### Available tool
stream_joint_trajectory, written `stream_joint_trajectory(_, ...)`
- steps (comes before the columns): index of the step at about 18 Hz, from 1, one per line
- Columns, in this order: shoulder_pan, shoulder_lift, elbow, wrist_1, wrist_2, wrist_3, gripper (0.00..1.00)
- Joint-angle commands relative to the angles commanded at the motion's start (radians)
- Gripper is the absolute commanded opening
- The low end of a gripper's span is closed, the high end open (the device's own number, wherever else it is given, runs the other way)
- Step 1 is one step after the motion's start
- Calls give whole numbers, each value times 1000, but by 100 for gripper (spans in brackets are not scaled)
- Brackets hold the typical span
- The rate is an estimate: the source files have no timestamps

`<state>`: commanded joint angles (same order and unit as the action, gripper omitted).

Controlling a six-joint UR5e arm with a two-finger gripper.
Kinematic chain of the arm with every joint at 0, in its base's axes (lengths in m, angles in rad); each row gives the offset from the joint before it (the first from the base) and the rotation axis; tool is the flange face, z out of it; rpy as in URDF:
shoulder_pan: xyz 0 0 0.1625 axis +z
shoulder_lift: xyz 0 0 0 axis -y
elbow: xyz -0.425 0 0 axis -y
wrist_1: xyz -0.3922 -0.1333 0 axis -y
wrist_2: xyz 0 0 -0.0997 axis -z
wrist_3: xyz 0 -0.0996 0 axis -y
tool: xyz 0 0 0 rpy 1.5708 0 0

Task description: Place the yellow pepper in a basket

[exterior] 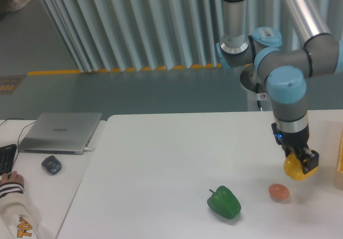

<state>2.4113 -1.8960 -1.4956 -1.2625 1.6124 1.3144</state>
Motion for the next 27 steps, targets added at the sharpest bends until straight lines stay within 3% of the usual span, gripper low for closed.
stream_joint_trajectory(12,133,20,0,-6,-71,362,31)
stream_joint_trajectory(21,304,21,-14,-8,-112,742,31)
stream_joint_trajectory(27,416,28,-38,-28,-101,792,31)
